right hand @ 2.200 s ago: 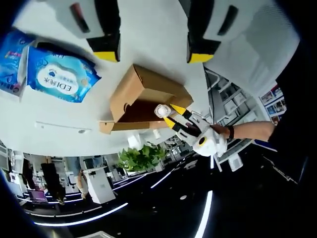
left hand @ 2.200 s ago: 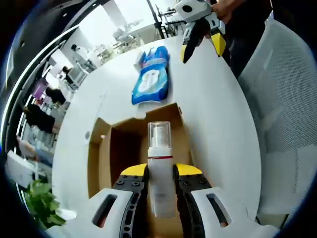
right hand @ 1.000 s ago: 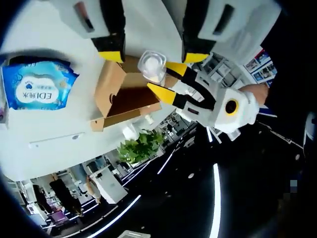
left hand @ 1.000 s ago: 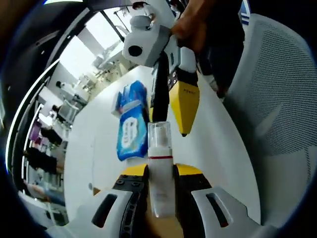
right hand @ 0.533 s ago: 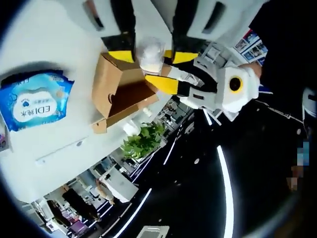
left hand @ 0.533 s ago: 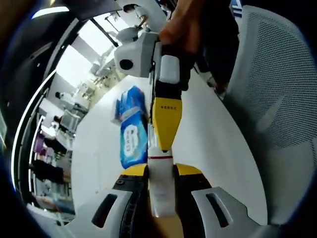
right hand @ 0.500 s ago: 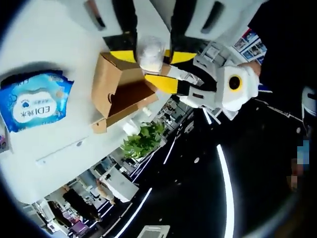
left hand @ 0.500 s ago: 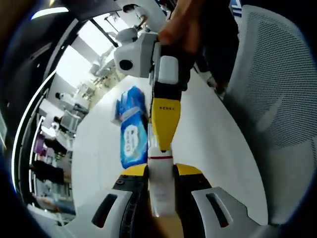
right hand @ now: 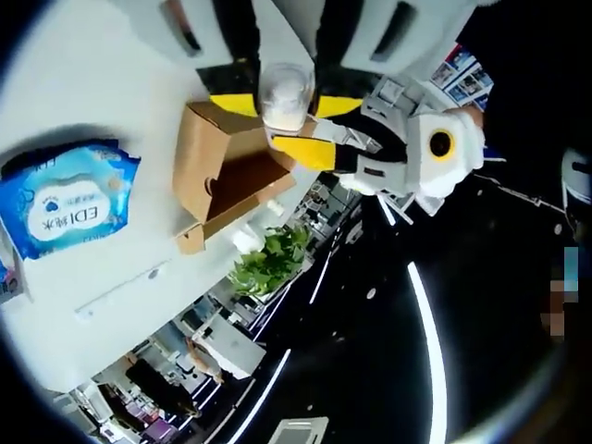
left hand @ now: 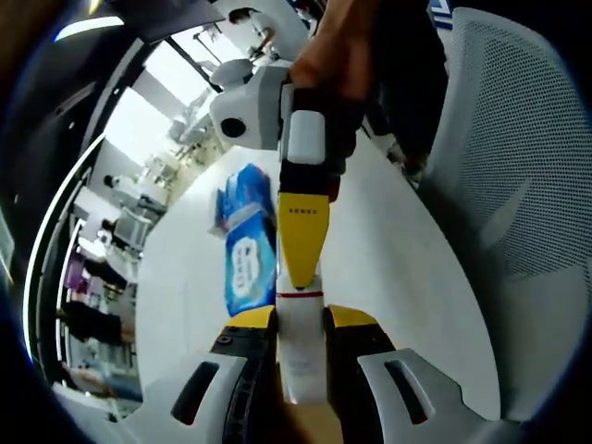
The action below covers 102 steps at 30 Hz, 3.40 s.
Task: Operate the shoe box by opening the lid, removing the specified soft item, and placing it in the target area until the item is outside and the box remains undamaged.
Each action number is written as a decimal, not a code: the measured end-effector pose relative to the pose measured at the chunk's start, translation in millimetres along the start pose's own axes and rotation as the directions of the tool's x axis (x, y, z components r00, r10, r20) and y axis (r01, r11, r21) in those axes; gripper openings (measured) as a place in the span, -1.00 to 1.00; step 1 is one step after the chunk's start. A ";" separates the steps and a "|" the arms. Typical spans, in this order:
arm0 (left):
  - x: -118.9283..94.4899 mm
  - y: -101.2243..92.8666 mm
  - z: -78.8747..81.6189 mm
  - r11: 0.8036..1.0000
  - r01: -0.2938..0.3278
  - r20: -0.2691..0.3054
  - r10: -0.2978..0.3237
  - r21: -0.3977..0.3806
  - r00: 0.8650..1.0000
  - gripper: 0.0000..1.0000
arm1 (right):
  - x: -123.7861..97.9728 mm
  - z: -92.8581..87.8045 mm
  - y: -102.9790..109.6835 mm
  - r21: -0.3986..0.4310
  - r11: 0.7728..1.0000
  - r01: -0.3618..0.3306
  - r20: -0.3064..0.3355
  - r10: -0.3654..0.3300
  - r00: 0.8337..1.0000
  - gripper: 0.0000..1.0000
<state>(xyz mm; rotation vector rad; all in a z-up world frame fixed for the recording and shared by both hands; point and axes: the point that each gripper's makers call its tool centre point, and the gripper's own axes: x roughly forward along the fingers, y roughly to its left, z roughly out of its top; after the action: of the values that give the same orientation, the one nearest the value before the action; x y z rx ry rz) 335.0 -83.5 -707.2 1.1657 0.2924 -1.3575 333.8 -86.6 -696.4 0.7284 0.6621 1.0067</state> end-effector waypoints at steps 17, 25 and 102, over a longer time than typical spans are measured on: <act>8.8 -6.6 -7.2 1.000 0.018 -0.010 -0.018 -0.010 1.000 -0.51 | -0.1 -10.4 -5.8 0.097 0.995 0.035 0.003 -0.035 0.999 -0.67; 1.8 -4.6 -13.6 0.989 0.017 0.016 -0.015 -0.150 1.000 -0.35 | -7.2 -14.5 -7.4 0.151 0.988 0.029 0.021 -0.033 0.999 -0.67; -66.5 -21.8 -128.6 0.388 -0.204 -0.062 0.349 -0.899 0.935 -0.09 | -83.2 77.5 -86.8 -0.035 0.952 0.305 -0.112 -0.307 0.945 -0.68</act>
<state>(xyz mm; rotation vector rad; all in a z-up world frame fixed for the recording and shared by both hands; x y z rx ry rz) 354.8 60.3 -726.0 0.1571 0.6032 -0.7373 405.2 -210.2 -706.5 0.5332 0.8390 0.7703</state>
